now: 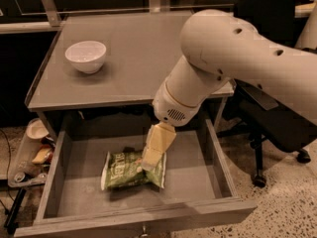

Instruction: Pick green jalapeno chip bag from top drawer and place on counter

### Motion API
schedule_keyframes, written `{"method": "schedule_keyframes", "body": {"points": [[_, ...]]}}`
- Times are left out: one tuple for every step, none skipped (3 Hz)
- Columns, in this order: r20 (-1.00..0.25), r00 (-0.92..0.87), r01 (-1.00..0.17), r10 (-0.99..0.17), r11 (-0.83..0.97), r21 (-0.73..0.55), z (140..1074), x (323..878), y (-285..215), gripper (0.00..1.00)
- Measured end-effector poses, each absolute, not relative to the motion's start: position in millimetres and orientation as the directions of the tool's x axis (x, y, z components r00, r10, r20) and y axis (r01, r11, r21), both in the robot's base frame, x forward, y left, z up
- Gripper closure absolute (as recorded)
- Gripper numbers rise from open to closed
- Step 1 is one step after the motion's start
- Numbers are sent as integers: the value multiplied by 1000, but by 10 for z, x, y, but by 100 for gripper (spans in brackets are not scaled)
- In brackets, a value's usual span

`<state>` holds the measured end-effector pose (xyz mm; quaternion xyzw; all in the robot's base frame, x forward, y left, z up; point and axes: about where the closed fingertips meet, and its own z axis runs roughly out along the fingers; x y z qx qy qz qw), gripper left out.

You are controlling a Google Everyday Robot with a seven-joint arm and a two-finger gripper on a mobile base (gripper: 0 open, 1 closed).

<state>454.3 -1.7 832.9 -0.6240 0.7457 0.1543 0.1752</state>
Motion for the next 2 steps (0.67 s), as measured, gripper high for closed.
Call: {"method": "schedule_keyframes", "body": {"points": [[-455,-160,-985,-876,173,13,8314,4552,-5,0],[-445,-157,-985,-882,172,7,8156,4538,89,0]]}}
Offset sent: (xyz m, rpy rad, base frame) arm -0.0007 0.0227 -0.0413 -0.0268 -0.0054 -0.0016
